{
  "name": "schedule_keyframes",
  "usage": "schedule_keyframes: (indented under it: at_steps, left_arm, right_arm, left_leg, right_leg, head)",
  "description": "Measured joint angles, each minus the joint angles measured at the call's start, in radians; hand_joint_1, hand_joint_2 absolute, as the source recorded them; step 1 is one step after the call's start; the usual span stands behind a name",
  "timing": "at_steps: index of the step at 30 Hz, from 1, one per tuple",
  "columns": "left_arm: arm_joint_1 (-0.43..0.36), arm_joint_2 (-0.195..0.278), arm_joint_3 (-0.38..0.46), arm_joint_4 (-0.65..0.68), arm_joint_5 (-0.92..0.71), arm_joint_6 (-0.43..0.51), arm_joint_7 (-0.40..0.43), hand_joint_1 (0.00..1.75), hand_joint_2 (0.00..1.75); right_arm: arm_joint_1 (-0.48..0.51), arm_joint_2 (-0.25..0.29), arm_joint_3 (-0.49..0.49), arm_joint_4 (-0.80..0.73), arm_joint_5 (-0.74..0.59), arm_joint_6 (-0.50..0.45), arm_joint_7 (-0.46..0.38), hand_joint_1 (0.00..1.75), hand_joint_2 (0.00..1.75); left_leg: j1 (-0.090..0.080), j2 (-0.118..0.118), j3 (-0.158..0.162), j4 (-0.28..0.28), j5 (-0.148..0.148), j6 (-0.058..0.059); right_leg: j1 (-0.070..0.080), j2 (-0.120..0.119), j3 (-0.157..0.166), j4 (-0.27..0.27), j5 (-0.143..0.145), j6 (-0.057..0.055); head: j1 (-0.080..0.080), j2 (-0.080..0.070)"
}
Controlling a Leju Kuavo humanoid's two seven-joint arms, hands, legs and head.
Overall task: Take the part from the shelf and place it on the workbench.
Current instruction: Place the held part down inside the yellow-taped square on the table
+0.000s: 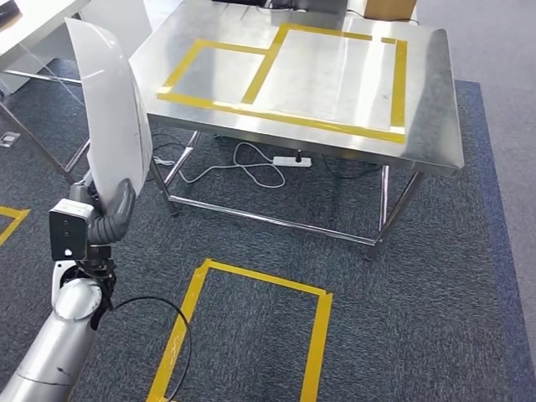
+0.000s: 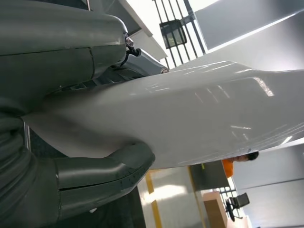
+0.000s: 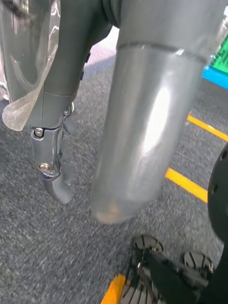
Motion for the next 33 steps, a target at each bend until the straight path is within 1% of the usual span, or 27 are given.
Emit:
schedule_keyframes:
  at_steps: [2,3,4,6,7,8,9,10,11,12,13,14,15,17,18,19,20,22,23,24,25,26,27,28,29,30,33]
  left_arm:
    - [0.000,0.000,0.000,0.000,0.001,-0.003,-0.001,1.75,1.75]
    - [-0.001,0.001,0.000,0.000,0.001,-0.005,-0.001,1.75,1.75]
    - [-0.001,0.001,0.000,0.000,0.001,-0.007,-0.002,1.75,1.75]
    - [-0.001,0.003,0.000,0.000,0.000,-0.009,-0.003,1.75,1.75]
    - [0.001,0.004,0.000,0.000,0.000,-0.010,-0.004,1.75,1.75]
    - [0.003,0.006,0.000,0.001,0.000,-0.010,-0.004,1.75,1.75]
    - [0.004,0.007,0.000,0.002,0.000,-0.011,-0.004,1.75,1.75]
    - [0.005,0.008,0.000,0.002,0.000,-0.012,-0.004,1.75,1.75]
    - [0.005,0.008,0.000,0.002,0.000,-0.012,-0.004,1.75,1.75]
    - [0.003,0.008,0.000,0.002,0.000,-0.013,-0.005,1.75,1.75]
    - [0.002,0.008,0.000,0.002,0.000,-0.015,-0.006,1.75,1.75]
    - [0.001,0.008,0.000,0.002,0.000,-0.017,-0.006,1.75,1.75]
    - [0.000,0.009,0.000,0.002,0.000,-0.021,-0.007,1.75,1.75]
    - [0.000,0.009,-0.001,0.002,0.002,-0.032,-0.010,1.75,1.75]
    - [0.000,0.009,-0.001,0.001,0.002,-0.038,-0.011,1.75,1.75]
    - [0.000,0.009,-0.001,0.000,0.003,-0.043,-0.012,1.75,1.75]
    - [0.000,0.009,0.000,0.000,0.005,-0.049,-0.015,1.75,1.75]
    - [0.001,0.012,0.000,-0.001,0.011,-0.067,-0.024,1.75,1.75]
    - [0.003,0.013,-0.001,-0.001,0.015,-0.077,-0.028,1.75,1.75]
    - [0.005,0.015,-0.001,-0.001,0.019,-0.085,-0.032,1.75,1.75]
    - [0.007,0.016,-0.001,-0.001,0.021,-0.089,-0.036,1.75,1.75]
    - [0.009,0.017,-0.001,-0.001,0.022,-0.091,-0.039,1.75,1.75]
    - [0.009,0.017,-0.001,-0.001,0.022,-0.089,-0.043,1.75,1.75]
    - [0.009,0.018,-0.001,-0.002,0.019,-0.087,-0.047,1.75,1.75]
    - [0.008,0.019,0.000,-0.004,0.017,-0.084,-0.050,1.75,1.75]
    - [0.008,0.019,0.000,-0.005,0.015,-0.082,-0.052,1.75,1.75]
    - [0.007,0.022,0.000,-0.007,0.013,-0.081,-0.053,1.75,1.75]
  right_arm:
    - [0.001,0.000,0.000,0.000,0.000,0.000,0.000,0.00,0.00]
    - [0.002,0.000,0.000,0.000,0.000,0.000,0.000,0.00,0.00]
    - [0.002,0.000,0.000,0.000,0.000,0.000,0.000,0.00,0.00]
    - [0.000,0.000,0.000,0.000,0.000,0.000,0.000,0.00,0.00]
    - [-0.001,0.000,0.000,0.000,0.000,-0.001,0.000,0.00,0.00]
    - [-0.002,0.000,0.000,0.000,0.000,-0.001,0.000,0.00,0.00]
    - [-0.002,0.000,0.000,0.000,0.000,-0.001,0.001,0.00,0.00]
    - [-0.001,0.000,0.000,0.000,0.000,-0.002,0.001,0.00,0.00]
    - [-0.001,0.000,0.000,0.000,0.000,-0.004,0.002,0.00,0.00]
    - [0.000,0.000,0.000,0.000,0.000,-0.009,0.004,0.00,0.00]
    - [0.001,0.001,0.000,0.000,0.000,-0.014,0.006,0.00,0.00]
    - [0.001,0.001,0.000,0.000,-0.001,-0.019,0.009,0.00,0.00]
    - [0.001,0.002,0.000,0.000,-0.001,-0.024,0.011,0.00,0.00]
    - [0.002,0.002,0.000,0.000,-0.002,-0.028,0.013,0.00,0.00]
    - [0.002,0.001,0.000,0.000,-0.002,-0.030,0.013,0.00,0.00]
    - [0.002,0.001,0.000,0.000,-0.003,-0.031,0.012,0.00,0.00]
    - [0.001,0.001,0.000,0.000,-0.003,-0.032,0.012,0.00,0.00]
    - [0.000,0.001,0.000,0.000,-0.003,-0.033,0.012,0.00,0.00]
    - [0.000,0.001,0.000,0.000,-0.002,-0.032,0.012,0.00,0.00]
    - [0.000,0.001,0.000,0.000,-0.001,-0.032,0.012,0.00,0.00]
    - [0.000,0.001,0.000,0.000,0.000,-0.032,0.011,0.00,0.00]
    - [0.000,0.001,0.000,0.000,0.000,-0.032,0.011,0.00,0.00]
    - [0.000,0.001,0.000,0.000,0.001,-0.032,0.010,0.00,0.00]
    - [-0.001,0.001,0.000,0.000,0.001,-0.031,0.009,0.00,0.00]
    - [-0.002,0.001,0.000,0.000,0.002,-0.031,0.009,0.00,0.00]
    - [-0.003,0.002,0.000,0.000,0.002,-0.030,0.008,0.00,0.00]
    - [-0.002,0.002,0.000,0.000,0.001,-0.029,0.007,0.00,0.00]
  left_leg:
    - [0.000,0.013,0.000,0.001,-0.002,-0.009]
    - [0.002,0.006,-0.002,0.008,-0.010,-0.014]
    - [0.005,-0.009,-0.009,0.029,-0.027,-0.019]
    - [0.010,-0.049,-0.051,0.134,-0.086,-0.027]
    - [0.012,-0.059,-0.081,0.202,-0.116,-0.030]
    - [0.012,-0.063,-0.105,0.257,-0.134,-0.031]
    - [0.013,-0.065,-0.117,0.279,-0.131,-0.030]
    - [0.013,-0.066,-0.112,0.264,-0.110,-0.028]
    - [0.012,-0.067,-0.091,0.215,-0.075,-0.024]
    - [0.012,-0.071,-0.062,0.147,-0.037,-0.019]
    - [0.011,-0.076,-0.035,0.085,-0.010,-0.014]
    - [0.009,-0.080,-0.016,0.038,0.003,-0.010]
    - [0.007,-0.084,-0.007,0.014,0.006,-0.007]
    - [0.006,-0.084,-0.006,0.003,0.004,-0.002]
    - [0.008,-0.082,-0.006,-0.001,0.007,0.002]
    - [0.010,-0.080,-0.005,-0.006,0.011,0.008]
    - [0.013,-0.077,-0.004,-0.011,0.015,0.013]
    - [0.013,-0.072,-0.006,-0.012,0.017,0.018]
    - [0.012,-0.070,-0.007,-0.011,0.017,0.018]
    - [0.012,-0.068,-0.007,-0.011,0.018,0.018]
    - [0.012,-0.066,-0.007,-0.011,0.018,0.017]
    - [0.013,-0.065,-0.007,-0.009,0.017,0.017]
    - [0.013,-0.064,-0.007,-0.007,0.016,0.014]
    - [0.011,-0.064,-0.009,-0.002,0.014,0.010]
    - [0.009,-0.064,-0.012,0.002,0.013,0.005]
    - [0.006,-0.064,-0.014,0.006,0.012,-0.001]
    - [0.007,-0.063,-0.017,0.011,0.011,-0.016]
  right_leg:
    - [0.000,0.018,-0.002,-0.001,0.005,-0.012]
    - [-0.001,0.027,-0.003,-0.002,0.007,-0.017]
    - [-0.004,0.035,-0.003,-0.004,0.010,-0.023]
    - [-0.007,0.053,-0.003,-0.005,0.013,-0.031]
    - [-0.007,0.063,-0.004,-0.005,0.014,-0.033]
    - [-0.007,0.074,-0.004,-0.005,0.014,-0.034]
    - [-0.006,0.083,-0.003,-0.004,0.014,-0.034]
    - [-0.006,0.091,-0.003,-0.004,0.015,-0.034]
    - [-0.006,0.098,-0.001,-0.004,0.014,-0.034]
    - [-0.006,0.103,0.000,-0.004,0.014,-0.034]
    - [-0.004,0.108,-0.001,-0.002,0.015,-0.032]
    - [-0.004,0.112,-0.003,-0.001,0.015,-0.028]
    - [-0.004,0.114,-0.007,-0.001,0.017,-0.023]
    - [-0.005,0.116,-0.011,-0.003,0.020,-0.011]
    - [-0.005,0.111,-0.015,-0.001,0.016,-0.006]
    - [-0.005,0.101,-0.023,0.015,0.003,-0.001]
    - [-0.006,0.089,-0.041,0.050,-0.020,0.004]
    - [-0.009,0.069,-0.098,0.177,-0.085,0.012]
    - [-0.010,0.066,-0.126,0.239,-0.108,0.015]
    - [-0.010,0.065,-0.141,0.276,-0.115,0.018]
    - [-0.011,0.064,-0.138,0.274,-0.103,0.019]
    - [-0.012,0.063,-0.115,0.232,-0.076,0.020]
    - [-0.013,0.059,-0.078,0.161,-0.043,0.021]
    - [-0.014,0.055,-0.040,0.090,-0.020,0.021]
    - [-0.014,0.052,-0.012,0.039,-0.007,0.018]
    - [-0.013,0.051,0.003,0.012,-0.004,0.014]
    - [-0.012,0.055,0.005,0.009,-0.004,-0.005]
  head:
    - [-0.001,0.000]
    - [-0.002,0.000]
    - [-0.003,0.000]
    - [-0.007,0.000]
    - [-0.008,0.000]
    - [-0.008,0.000]
    - [-0.008,0.000]
    - [-0.008,0.000]
    - [-0.009,0.000]
    - [-0.009,0.000]
    - [-0.008,0.000]
    - [-0.008,0.000]
    - [-0.008,0.000]
    - [-0.008,0.000]
    - [-0.007,0.000]
    - [-0.006,0.000]
    - [-0.004,0.000]
    - [0.000,0.000]
    - [0.000,0.000]
    - [0.000,0.000]
    - [0.000,0.000]
    - [0.000,0.000]
    - [0.000,0.000]
    - [0.001,0.000]
    - [0.000,0.000]
    - [0.000,0.000]
    - [-0.001,0.000]
